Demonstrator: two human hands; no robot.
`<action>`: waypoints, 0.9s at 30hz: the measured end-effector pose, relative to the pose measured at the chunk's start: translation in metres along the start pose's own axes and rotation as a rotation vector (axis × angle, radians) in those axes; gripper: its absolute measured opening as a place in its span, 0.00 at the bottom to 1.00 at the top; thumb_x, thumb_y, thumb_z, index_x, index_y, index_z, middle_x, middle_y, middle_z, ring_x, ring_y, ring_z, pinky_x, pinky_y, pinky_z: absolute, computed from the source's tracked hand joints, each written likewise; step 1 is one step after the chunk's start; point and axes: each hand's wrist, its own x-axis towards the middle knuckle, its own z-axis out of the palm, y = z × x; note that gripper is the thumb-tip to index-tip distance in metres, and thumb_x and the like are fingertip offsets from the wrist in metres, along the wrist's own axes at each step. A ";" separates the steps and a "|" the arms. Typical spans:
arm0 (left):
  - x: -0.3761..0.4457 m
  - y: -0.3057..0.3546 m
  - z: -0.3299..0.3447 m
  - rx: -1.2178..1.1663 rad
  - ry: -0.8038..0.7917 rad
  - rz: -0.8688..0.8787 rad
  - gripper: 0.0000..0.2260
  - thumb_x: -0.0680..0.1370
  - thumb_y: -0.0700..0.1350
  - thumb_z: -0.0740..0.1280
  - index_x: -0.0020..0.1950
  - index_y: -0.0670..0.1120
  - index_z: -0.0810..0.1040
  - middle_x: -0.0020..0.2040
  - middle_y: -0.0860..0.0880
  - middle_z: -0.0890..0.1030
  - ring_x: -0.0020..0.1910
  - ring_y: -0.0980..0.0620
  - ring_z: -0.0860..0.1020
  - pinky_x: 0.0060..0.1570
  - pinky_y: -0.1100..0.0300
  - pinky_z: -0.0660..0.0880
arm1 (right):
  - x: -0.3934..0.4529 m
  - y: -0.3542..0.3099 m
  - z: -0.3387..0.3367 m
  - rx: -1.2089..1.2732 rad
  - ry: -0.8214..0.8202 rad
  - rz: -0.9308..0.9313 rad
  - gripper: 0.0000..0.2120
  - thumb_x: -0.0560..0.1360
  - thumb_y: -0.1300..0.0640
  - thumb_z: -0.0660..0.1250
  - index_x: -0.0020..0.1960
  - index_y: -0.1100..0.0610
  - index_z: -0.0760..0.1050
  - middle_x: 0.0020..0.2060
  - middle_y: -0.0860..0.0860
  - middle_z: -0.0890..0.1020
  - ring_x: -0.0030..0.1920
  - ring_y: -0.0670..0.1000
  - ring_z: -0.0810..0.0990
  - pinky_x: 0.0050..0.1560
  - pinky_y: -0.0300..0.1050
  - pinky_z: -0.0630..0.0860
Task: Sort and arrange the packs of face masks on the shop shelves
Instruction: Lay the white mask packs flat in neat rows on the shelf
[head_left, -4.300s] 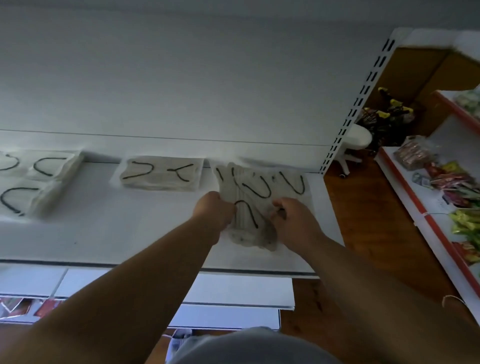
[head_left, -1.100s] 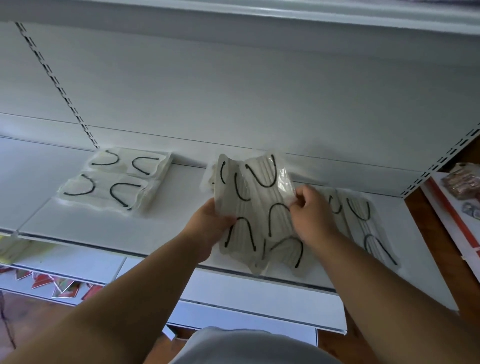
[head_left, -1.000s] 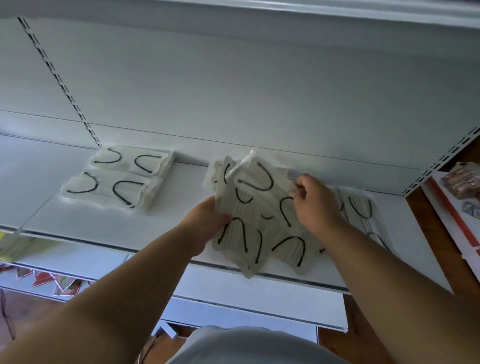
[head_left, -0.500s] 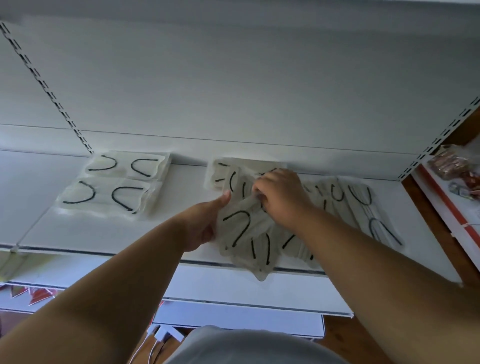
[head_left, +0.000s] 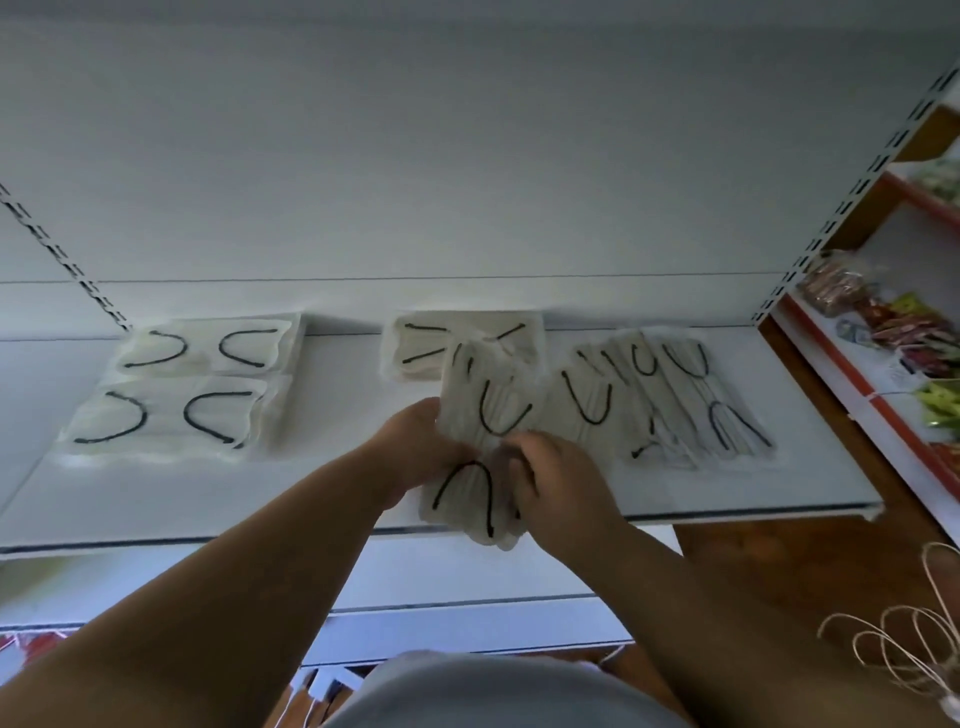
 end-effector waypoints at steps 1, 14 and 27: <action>-0.001 0.003 0.001 0.033 0.006 0.006 0.10 0.72 0.41 0.74 0.50 0.51 0.80 0.47 0.49 0.83 0.48 0.50 0.81 0.44 0.58 0.78 | 0.003 -0.005 0.000 0.086 -0.010 0.006 0.18 0.78 0.51 0.54 0.56 0.57 0.78 0.46 0.53 0.83 0.45 0.55 0.80 0.47 0.49 0.76; -0.009 -0.024 -0.035 -0.162 0.162 -0.030 0.16 0.72 0.33 0.70 0.57 0.47 0.79 0.52 0.44 0.83 0.52 0.43 0.82 0.54 0.44 0.81 | -0.009 0.025 0.003 -0.303 0.013 0.183 0.22 0.72 0.38 0.66 0.56 0.54 0.79 0.58 0.51 0.79 0.59 0.57 0.74 0.58 0.53 0.70; -0.006 -0.021 -0.051 -0.230 0.106 -0.053 0.18 0.70 0.35 0.72 0.58 0.47 0.80 0.53 0.42 0.84 0.54 0.40 0.82 0.56 0.39 0.79 | -0.004 0.015 -0.013 0.024 0.237 -0.143 0.05 0.79 0.52 0.63 0.49 0.51 0.77 0.55 0.45 0.79 0.57 0.49 0.77 0.56 0.56 0.74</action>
